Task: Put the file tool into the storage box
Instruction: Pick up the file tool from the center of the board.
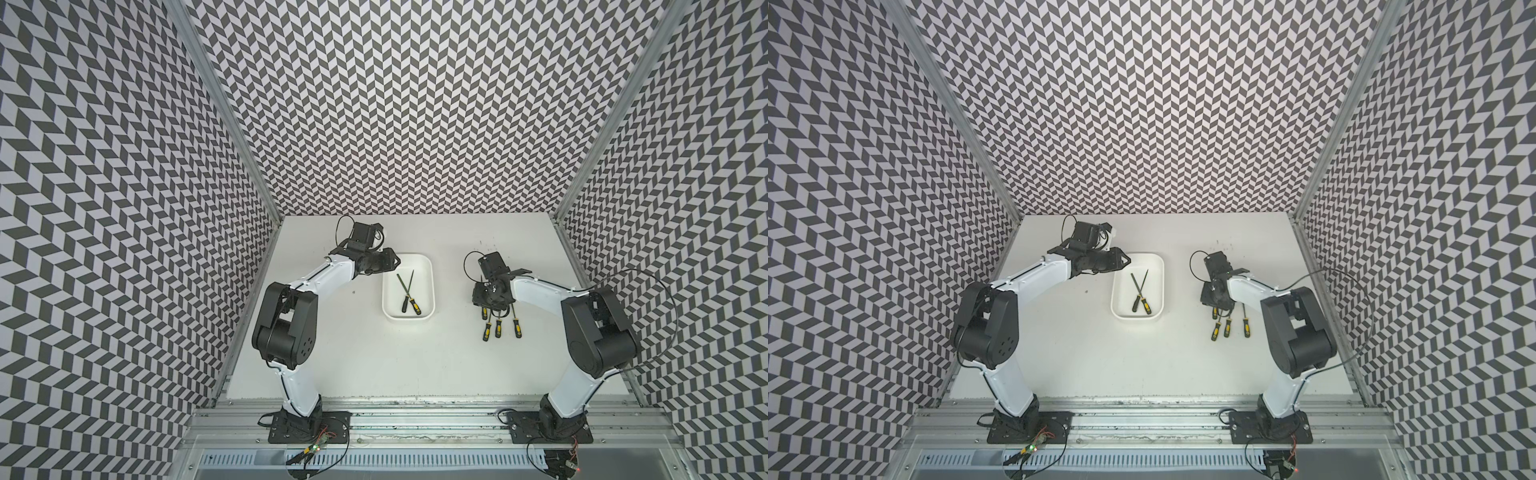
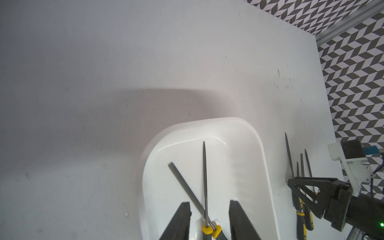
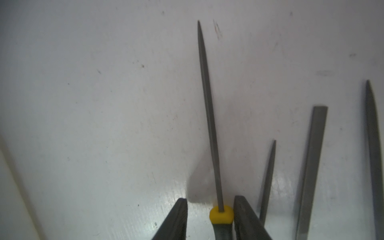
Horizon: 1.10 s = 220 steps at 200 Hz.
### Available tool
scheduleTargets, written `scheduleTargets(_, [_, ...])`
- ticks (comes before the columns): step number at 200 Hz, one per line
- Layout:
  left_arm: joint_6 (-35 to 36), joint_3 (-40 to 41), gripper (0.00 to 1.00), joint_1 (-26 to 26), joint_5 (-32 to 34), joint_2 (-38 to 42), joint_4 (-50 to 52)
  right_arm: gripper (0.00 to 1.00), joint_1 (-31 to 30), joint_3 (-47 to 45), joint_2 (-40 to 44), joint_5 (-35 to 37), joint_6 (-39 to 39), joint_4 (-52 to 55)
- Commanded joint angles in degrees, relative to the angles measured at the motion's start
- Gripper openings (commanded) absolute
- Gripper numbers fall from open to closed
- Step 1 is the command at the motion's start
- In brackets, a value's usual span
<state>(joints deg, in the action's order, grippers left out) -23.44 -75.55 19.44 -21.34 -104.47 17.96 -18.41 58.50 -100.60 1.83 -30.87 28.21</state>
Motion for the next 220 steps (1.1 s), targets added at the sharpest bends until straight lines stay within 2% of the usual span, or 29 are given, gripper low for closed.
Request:
scheduleTargets(1, [0.41, 0.67, 0.36, -0.45, -0.47, 1.71, -1.36, 0.33, -0.47, -1.01, -3.15, 0.55, 1.15, 0.92])
scheduleTargets(27, [0.24, 0.75, 0.36, -0.63, -0.5, 1.83, -1.78, 0.15, -0.68, -1.54, -3.8, 0.63, 1.86, 1.15])
scheduleTargets(68, [-0.09, 0.75, 0.36, -0.9, -0.88, 2.02, -2.02, 0.09, -0.66, 0.37, -2.79, -2.62, 2.16, 0.0])
scheduleTargets(101, [-0.89, -0.02, 0.36, -1.07, -5.26, 1.91, -3.89, 0.05, -0.66, 4.6, 1.61, -17.86, 3.76, -6.72])
scheduleTargets(130, [-3.21, 0.67, 0.37, -1.08, -13.88, 1.96, -9.38, 0.06, -0.67, 9.86, 2.91, -34.02, 4.17, -11.72])
scheduleTargets(153, [-7.17, 3.11, 0.4, -0.94, -20.41, 1.9, -16.34, 0.05, -0.74, 10.78, 2.03, -42.72, 1.02, -15.12])
scheduleTargets(171, [-8.94, 4.89, 0.44, -0.57, -22.07, 2.2, -20.13, 0.05, -1.05, 9.89, 1.78, -46.19, -1.42, -18.65])
scheduleTargets(220, [-6.84, 3.87, 0.47, 1.25, -20.66, 1.85, -18.75, 0.05, -3.72, 14.33, -0.68, -49.33, -1.74, -19.26])
